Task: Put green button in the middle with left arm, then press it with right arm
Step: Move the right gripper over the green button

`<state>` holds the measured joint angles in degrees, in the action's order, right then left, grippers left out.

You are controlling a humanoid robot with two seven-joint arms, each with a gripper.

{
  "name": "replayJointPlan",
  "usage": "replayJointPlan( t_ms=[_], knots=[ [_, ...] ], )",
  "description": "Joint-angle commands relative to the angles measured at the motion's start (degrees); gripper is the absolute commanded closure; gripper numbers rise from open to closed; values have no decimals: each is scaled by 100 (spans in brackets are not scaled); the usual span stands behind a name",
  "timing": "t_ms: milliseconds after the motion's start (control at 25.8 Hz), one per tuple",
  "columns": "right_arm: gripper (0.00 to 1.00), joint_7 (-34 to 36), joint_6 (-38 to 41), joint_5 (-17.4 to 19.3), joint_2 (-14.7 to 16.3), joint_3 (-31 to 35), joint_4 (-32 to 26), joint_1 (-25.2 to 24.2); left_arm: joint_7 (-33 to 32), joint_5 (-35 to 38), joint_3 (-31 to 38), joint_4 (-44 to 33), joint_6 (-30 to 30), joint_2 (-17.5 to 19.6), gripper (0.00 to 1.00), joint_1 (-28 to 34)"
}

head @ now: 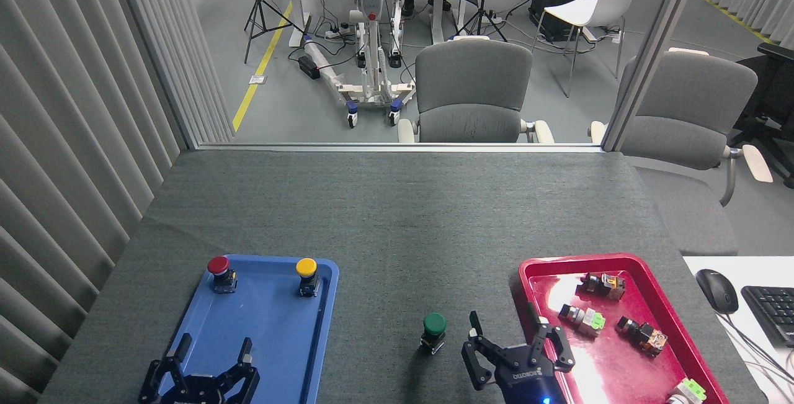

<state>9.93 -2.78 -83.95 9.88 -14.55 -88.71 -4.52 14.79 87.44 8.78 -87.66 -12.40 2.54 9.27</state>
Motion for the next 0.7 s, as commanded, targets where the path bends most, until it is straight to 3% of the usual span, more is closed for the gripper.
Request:
replayJointPlan(
  t_ms=[0,271,426,658],
  knots=[
    [19,-26,-109,1,-30,-391,161,259,-2,-297,431,-14,-368,186,0,-4],
    [63,-26,-223,1,-56,-1085,680,742,6,-526,519,47,-430,309,0,31],
    [87,-35,-759,36,-188,-1648,1339,1155,-2,-544,519,56,-394,493,0,49],
    [93,-360,-856,45,-311,-1789,1541,1243,-2,-869,502,170,-351,625,0,49]
  ],
)
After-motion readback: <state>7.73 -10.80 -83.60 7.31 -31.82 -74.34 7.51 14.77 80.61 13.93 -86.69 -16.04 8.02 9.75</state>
